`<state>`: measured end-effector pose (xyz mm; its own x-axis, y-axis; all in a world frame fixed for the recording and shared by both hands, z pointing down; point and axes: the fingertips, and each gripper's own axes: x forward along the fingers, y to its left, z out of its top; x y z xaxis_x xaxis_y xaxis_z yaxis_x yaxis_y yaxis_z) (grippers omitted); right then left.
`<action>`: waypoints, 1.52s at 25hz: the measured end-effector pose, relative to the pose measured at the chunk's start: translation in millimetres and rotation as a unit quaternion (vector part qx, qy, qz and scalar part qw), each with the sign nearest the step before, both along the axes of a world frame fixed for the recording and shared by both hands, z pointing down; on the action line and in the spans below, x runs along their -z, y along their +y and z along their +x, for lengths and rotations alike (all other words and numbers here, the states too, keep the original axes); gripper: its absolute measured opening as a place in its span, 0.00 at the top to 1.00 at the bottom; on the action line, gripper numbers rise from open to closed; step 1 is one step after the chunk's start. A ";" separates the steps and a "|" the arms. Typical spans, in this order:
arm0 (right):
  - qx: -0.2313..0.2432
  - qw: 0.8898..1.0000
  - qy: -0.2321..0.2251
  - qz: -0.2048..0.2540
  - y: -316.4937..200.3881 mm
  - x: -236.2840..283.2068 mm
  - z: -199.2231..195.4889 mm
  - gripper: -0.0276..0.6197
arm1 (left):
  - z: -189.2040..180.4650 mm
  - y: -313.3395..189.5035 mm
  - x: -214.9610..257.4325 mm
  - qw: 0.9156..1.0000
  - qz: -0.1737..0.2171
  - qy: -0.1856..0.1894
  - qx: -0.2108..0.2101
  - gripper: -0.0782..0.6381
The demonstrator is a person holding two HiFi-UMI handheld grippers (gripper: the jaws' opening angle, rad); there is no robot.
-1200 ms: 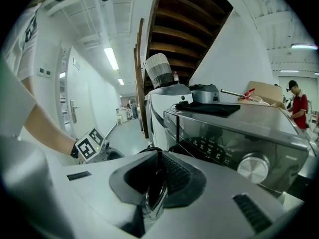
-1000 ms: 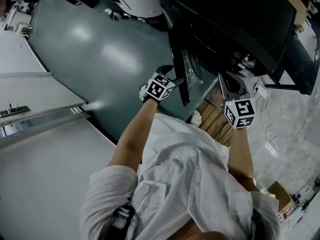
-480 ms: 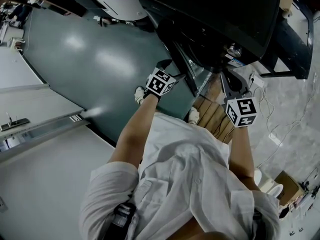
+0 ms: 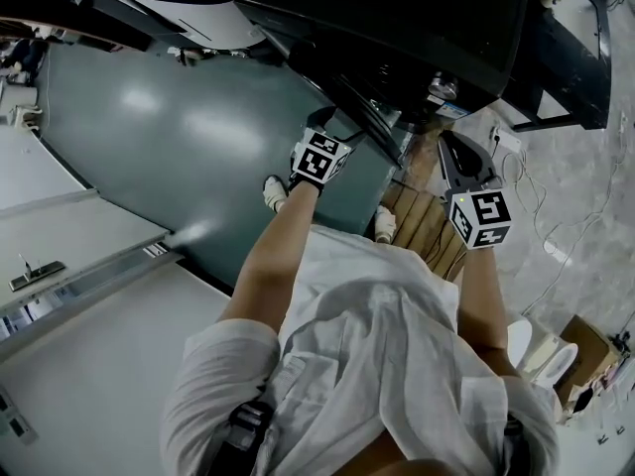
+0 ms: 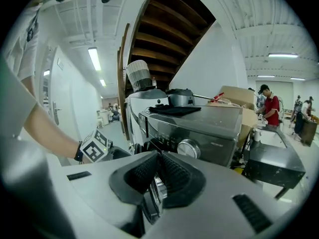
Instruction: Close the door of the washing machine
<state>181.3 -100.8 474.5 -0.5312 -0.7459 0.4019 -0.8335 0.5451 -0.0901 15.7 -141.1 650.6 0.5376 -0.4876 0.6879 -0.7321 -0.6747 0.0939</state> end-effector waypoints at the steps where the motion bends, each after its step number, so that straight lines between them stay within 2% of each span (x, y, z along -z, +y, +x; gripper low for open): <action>1: -0.003 1.000 0.001 -0.001 -0.4 -0.7 3.7 0.91 | 3.6 -3.6 0.1 1.000 0.003 -0.001 0.003 0.38; 8: -0.021 1.000 0.005 -0.005 -0.6 -6.5 25.2 0.91 | 26.4 -30.2 -2.6 0.999 0.022 -0.003 0.030 0.38; 15: -0.032 0.999 0.008 -0.012 -3.4 -11.8 38.6 0.91 | 47.5 -60.4 -1.9 0.997 0.015 0.016 0.076 0.38; 19: -0.036 0.999 0.007 -0.013 -6.3 -12.3 43.8 0.91 | 46.6 -71.1 -5.6 0.994 0.019 -0.002 0.104 0.38; 24: -0.040 0.999 0.005 -0.015 -12.4 -14.0 50.0 0.91 | 49.1 -73.7 -4.4 0.989 0.014 -0.007 0.149 0.38; 38: -0.029 0.999 -0.004 -0.018 -35.2 -20.2 46.7 0.91 | 52.6 -78.8 -4.1 0.986 0.012 -0.018 0.168 0.35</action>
<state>228.0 -136.0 494.6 -0.4911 -0.7609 0.4241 -0.8626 0.4924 -0.1155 68.3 -219.9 654.7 0.3195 -0.6498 0.6897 -0.9168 -0.3961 0.0516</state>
